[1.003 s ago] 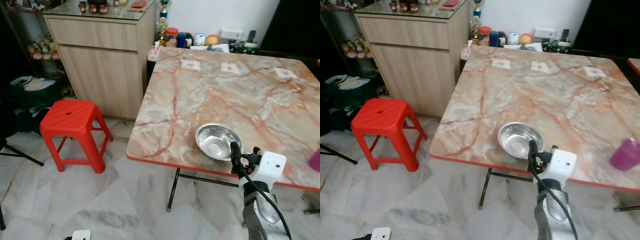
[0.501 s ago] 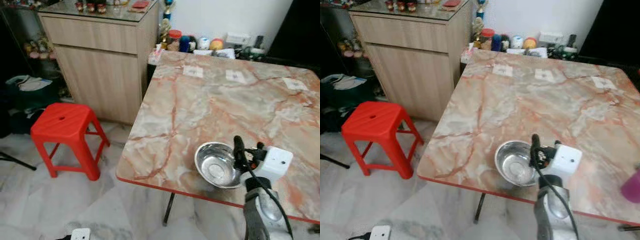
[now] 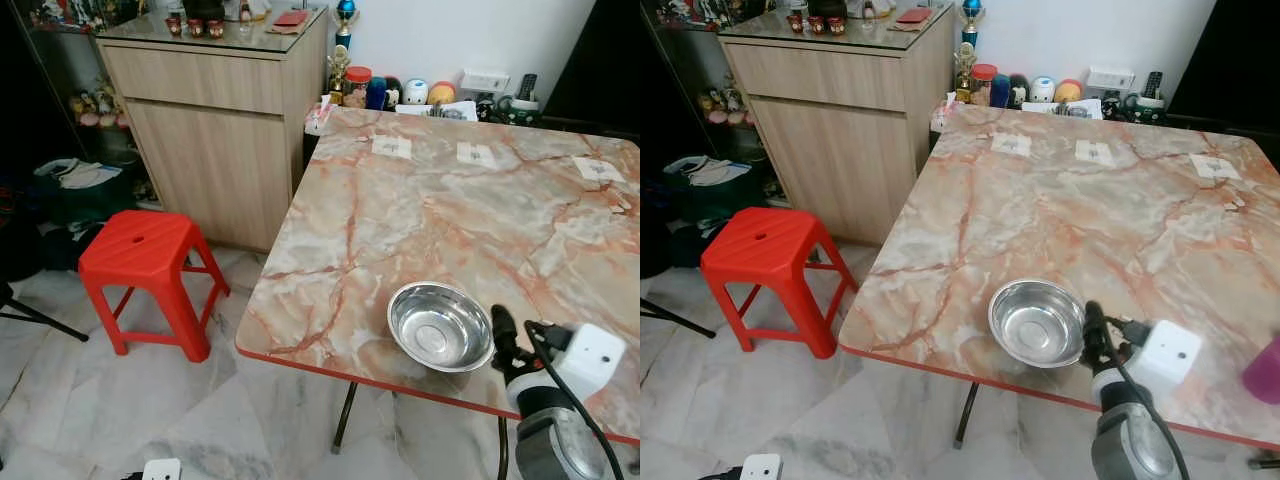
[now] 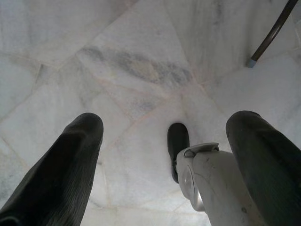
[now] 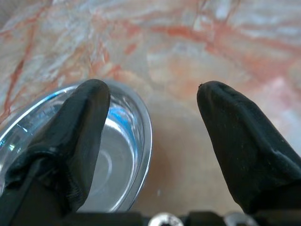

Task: Setting the table

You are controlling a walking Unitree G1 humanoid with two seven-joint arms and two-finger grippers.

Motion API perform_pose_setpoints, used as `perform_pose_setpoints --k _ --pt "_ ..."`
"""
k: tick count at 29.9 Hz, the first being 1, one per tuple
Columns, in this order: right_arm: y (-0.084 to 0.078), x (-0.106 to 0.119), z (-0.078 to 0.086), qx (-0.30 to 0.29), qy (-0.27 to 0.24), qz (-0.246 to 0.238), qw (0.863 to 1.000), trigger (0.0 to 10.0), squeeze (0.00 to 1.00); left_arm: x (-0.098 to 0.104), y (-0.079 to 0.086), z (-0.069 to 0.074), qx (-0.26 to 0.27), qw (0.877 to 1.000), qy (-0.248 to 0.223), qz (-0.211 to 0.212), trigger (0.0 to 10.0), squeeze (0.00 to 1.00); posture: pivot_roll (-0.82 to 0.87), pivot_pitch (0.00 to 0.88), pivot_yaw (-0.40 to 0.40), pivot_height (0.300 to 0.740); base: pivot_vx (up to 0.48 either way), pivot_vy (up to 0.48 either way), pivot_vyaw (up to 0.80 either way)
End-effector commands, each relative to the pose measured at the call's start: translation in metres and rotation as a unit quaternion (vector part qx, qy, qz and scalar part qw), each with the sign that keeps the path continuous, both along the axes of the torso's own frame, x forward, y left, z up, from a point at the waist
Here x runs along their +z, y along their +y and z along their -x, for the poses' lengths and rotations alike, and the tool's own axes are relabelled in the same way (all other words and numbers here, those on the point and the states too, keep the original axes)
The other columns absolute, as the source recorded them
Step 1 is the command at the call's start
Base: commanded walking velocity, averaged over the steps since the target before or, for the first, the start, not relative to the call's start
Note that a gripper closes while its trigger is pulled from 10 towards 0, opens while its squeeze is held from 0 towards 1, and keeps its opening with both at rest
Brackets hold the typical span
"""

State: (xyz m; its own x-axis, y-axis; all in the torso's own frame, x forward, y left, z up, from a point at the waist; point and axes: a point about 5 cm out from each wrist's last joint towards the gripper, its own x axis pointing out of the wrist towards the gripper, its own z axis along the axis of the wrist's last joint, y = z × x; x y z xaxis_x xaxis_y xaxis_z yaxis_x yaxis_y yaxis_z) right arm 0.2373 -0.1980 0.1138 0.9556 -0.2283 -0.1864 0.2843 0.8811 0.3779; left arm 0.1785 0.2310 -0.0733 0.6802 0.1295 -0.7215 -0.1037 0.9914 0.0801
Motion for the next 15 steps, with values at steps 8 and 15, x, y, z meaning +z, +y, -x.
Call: perform_pose_setpoints --k 8,15 --pt "0.0023 -0.0075 -0.0074 0.008 0.024 -0.056 0.998 10.0 0.0 -0.0029 0.0014 0.0063 -0.002 1.0 0.011 -0.004 10.0 0.0 0.01 0.102 -0.041 0.74 0.0 0.0 0.0" --pt "0.0031 -0.0137 -0.01 0.016 0.046 -0.098 0.994 10.0 0.0 -0.0028 0.0017 0.0062 -0.006 1.0 0.013 -0.005 10.0 0.0 0.01 0.103 -0.039 0.74 0.0 0.0 0.0"
